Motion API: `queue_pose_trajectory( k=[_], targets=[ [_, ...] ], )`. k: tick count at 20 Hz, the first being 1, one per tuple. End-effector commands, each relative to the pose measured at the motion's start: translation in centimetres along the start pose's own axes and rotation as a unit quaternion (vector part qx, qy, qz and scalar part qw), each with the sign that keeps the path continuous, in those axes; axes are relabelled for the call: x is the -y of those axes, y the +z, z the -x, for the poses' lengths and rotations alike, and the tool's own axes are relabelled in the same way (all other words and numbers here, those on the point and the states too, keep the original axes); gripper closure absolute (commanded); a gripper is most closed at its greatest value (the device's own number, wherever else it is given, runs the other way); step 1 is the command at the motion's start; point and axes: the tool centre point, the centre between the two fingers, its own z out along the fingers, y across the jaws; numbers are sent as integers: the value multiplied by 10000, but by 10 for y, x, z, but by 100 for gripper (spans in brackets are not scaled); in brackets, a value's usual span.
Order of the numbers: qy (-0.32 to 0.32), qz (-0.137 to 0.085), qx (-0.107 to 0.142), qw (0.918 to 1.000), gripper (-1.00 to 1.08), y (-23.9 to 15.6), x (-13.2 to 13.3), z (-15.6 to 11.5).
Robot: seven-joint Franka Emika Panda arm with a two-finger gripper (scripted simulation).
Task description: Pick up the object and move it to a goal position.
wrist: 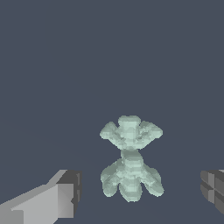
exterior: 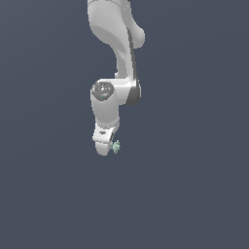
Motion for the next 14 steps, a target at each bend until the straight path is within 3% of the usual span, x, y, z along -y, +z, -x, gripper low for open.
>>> queue_pose_trajectory(
  k=[1,8,14],
  targets=[
    [-69,-1,-1,10000,-92,1,0,1],
    [-63,-2,-1,10000,-92,7,0,1],
    [-79,-3,-1,10000,-92,36,1,1]
  ],
)
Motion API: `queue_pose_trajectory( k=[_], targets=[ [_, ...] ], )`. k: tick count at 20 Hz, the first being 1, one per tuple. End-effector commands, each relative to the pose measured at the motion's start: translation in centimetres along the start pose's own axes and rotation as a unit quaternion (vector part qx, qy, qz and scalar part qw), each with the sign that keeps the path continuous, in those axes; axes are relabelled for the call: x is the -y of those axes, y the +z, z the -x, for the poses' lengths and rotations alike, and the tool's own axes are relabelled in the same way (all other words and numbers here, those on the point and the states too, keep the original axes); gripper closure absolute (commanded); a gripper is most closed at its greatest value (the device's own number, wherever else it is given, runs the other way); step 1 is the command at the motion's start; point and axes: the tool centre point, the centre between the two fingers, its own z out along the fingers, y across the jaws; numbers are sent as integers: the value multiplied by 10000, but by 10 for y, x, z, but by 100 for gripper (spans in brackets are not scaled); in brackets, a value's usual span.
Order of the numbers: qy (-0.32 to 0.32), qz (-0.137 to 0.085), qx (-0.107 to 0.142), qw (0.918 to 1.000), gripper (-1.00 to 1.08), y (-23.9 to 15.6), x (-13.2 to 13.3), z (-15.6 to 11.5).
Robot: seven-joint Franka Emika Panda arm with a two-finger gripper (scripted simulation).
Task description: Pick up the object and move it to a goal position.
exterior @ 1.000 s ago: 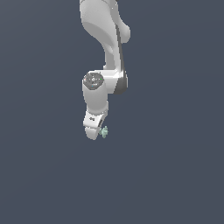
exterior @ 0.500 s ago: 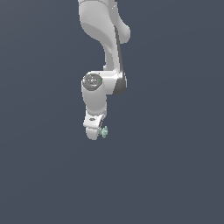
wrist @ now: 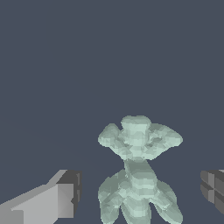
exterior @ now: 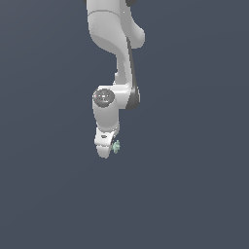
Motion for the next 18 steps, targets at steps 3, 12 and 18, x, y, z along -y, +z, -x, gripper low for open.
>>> queue_pose_trajectory(
  k=[3,12,18],
  targets=[
    [-9,-3,0,10000,-92,19,1,0],
    [-9,-3,0,10000,108,24,0,0],
    [-9,-3,0,10000,108,24,0,0]
  ],
)
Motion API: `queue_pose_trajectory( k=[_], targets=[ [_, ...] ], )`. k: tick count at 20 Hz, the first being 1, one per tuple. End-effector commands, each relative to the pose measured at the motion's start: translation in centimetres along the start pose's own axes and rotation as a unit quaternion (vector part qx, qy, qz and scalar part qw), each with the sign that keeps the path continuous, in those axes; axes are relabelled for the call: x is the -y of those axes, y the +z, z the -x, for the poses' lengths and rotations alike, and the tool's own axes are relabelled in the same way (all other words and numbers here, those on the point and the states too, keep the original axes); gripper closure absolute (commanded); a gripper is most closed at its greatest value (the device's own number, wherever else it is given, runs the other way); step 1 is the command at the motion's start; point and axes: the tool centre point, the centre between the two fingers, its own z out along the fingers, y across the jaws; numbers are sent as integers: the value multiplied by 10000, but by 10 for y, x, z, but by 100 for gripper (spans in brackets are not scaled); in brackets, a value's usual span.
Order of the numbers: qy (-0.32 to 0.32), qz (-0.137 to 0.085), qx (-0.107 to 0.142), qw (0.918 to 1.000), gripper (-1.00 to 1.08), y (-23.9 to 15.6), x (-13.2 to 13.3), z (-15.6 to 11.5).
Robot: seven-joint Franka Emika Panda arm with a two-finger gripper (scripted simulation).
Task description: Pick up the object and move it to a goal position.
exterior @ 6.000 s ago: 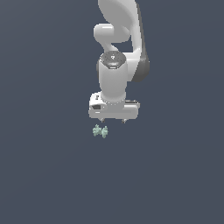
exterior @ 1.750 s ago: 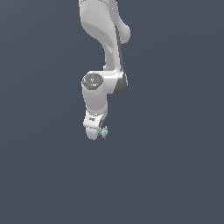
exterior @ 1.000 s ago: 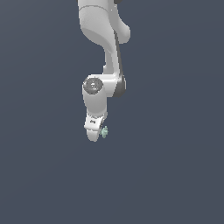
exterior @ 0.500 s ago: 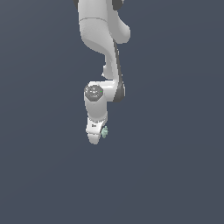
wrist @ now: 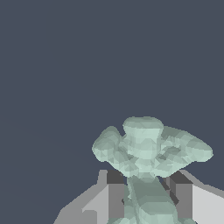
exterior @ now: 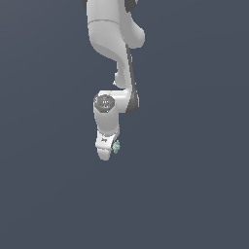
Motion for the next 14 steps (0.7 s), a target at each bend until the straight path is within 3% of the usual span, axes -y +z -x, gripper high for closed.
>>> queue_pose_trajectory(
  k=[1,14],
  targets=[
    [-2,-1,-1,10000,108,0,0,0],
    [-5,0,6,10000,108,-45,15,-1]
  ],
)
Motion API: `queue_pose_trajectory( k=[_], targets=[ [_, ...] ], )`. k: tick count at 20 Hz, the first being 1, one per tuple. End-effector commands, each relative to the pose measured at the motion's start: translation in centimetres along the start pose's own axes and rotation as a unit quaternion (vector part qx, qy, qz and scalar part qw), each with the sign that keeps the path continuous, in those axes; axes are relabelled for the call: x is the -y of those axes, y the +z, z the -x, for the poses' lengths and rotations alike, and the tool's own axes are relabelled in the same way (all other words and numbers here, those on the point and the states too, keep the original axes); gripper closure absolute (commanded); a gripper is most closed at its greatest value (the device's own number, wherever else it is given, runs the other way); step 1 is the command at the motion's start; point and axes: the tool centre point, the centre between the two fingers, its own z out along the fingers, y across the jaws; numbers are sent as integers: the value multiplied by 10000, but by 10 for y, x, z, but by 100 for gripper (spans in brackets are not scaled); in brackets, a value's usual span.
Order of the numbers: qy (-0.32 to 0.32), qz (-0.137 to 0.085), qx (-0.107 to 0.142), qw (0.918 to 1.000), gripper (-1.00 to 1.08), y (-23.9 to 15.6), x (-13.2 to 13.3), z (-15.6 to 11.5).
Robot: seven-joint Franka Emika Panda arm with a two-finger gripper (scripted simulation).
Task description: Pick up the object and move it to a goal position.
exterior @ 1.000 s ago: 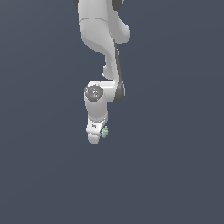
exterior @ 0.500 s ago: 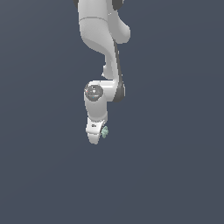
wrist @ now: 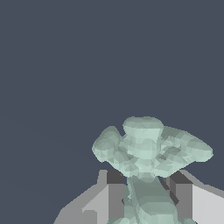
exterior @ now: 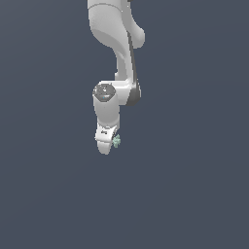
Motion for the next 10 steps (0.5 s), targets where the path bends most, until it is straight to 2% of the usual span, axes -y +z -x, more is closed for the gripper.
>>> queue_pose_trajectory(
  k=[1,10],
  targets=[
    [-1,5,1,10000,108,-16,5,0],
    [-6,3,7,10000,108,-95,30,-1]
  ],
)
